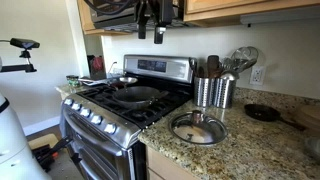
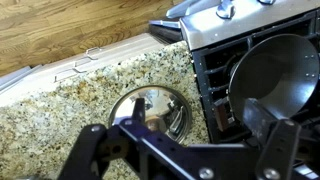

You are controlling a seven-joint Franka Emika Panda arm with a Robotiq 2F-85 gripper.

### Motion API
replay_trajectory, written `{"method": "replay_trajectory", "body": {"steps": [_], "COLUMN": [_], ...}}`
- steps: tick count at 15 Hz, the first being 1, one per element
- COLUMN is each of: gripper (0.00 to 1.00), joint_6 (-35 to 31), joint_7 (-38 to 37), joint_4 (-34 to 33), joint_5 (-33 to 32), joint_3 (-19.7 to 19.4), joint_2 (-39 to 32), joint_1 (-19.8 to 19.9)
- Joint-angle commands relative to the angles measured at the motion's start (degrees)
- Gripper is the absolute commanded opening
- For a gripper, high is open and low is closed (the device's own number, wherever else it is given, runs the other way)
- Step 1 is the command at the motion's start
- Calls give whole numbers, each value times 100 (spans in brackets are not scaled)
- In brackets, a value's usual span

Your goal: Put the lid on the pan that's closest to it

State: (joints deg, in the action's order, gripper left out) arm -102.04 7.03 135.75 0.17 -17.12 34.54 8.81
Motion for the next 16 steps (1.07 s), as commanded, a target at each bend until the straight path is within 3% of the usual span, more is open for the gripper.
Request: {"method": "replay_trajectory", "body": {"steps": [1, 9, 16], "gripper": [100, 100, 100], "joint_6": [15, 14, -208], "joint_7": [57, 57, 603], "joint_4": [-16, -16, -670], "joint_5": [58, 58, -50], "joint_3": [91, 91, -213], "joint_2": [-27, -27, -1110], "joint_1": [118, 118, 118]}}
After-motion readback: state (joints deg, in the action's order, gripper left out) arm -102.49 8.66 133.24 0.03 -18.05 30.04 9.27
